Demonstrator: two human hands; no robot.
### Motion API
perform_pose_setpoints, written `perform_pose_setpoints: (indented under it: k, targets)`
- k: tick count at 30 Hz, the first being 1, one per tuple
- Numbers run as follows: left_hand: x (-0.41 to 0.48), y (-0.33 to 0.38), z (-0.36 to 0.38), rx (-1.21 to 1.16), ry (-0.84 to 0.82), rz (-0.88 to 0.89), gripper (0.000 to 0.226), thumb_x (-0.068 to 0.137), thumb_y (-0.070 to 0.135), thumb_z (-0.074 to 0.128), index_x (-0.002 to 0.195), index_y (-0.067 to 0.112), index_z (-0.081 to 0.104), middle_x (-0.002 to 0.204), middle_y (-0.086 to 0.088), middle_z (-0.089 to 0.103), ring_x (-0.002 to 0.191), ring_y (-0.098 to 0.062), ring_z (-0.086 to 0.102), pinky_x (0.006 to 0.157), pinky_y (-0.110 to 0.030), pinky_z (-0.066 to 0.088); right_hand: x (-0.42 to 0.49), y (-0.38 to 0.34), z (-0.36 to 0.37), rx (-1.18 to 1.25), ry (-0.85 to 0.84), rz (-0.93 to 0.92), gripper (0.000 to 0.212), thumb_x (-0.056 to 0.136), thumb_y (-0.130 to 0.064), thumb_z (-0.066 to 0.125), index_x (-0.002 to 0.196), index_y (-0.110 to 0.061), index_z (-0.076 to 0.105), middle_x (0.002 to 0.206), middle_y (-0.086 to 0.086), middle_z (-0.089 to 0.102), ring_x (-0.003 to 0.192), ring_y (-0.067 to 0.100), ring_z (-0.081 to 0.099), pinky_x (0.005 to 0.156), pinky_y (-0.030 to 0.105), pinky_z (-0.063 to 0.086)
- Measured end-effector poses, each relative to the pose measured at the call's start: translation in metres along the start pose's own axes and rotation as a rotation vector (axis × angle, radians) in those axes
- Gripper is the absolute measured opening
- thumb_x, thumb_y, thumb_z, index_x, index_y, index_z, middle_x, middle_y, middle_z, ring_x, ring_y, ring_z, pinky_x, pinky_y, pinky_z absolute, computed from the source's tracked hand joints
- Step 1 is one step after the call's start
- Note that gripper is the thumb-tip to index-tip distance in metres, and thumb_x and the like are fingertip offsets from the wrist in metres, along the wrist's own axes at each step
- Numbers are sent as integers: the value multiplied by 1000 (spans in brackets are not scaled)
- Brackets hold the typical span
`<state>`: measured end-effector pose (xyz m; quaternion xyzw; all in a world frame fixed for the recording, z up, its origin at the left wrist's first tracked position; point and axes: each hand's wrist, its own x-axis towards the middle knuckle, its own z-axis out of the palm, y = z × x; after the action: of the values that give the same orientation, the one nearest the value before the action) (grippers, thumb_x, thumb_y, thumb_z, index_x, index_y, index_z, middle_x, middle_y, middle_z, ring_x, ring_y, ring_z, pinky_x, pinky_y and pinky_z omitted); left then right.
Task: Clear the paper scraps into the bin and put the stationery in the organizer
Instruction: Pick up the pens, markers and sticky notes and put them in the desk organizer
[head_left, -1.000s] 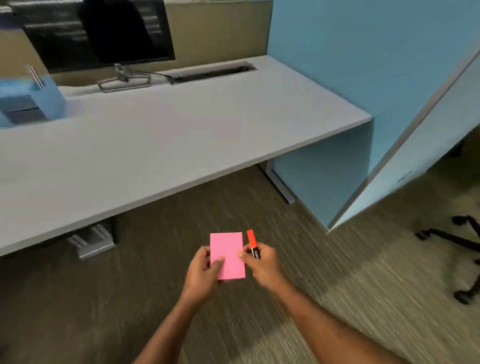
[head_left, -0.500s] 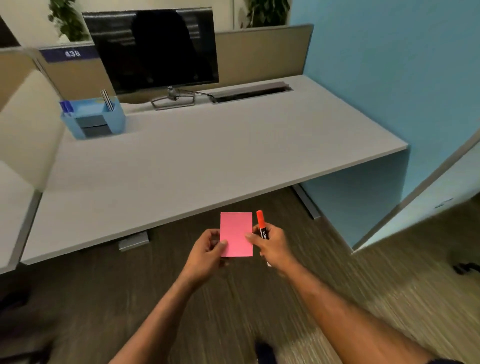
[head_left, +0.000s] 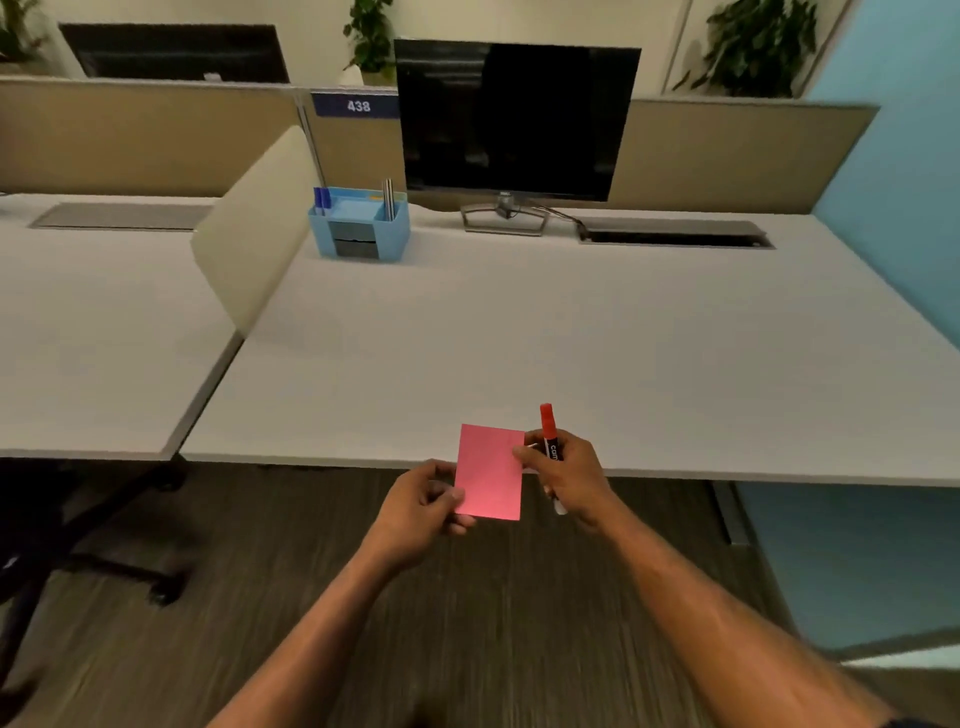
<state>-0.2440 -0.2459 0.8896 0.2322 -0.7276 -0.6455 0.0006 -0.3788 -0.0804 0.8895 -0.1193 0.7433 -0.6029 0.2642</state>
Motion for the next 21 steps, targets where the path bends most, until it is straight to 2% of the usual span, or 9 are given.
perform_pose_setpoints:
  k: [5, 9, 21]
  targets:
    - [26, -3, -39, 10, 31, -16, 28, 94, 13, 57, 119, 25, 52, 94, -9, 71, 77, -18, 74, 66, -20, 57, 51, -17, 39, -22, -60, -7, 19, 81, -26, 74, 98, -23, 66, 82, -2, 64, 60, 10, 51, 57, 24, 44]
    - [54, -2, -83, 16, 5, 5, 34, 94, 8, 57, 123, 24, 51, 96, -12, 68, 80, -20, 73, 71, -25, 59, 90, -30, 74, 1, -37, -16, 17, 81, -20, 75, 96, -20, 67, 76, 0, 62, 54, 11, 47, 51, 23, 42]
    - [144, 1, -208, 19, 34, 42, 30, 95, 1, 52, 119, 17, 58, 88, -14, 65, 78, -25, 72, 76, -38, 60, 196, -69, 157, -77, -40, -61, 13, 78, -29, 77, 85, -20, 71, 66, -6, 63, 49, 4, 47, 48, 22, 40]
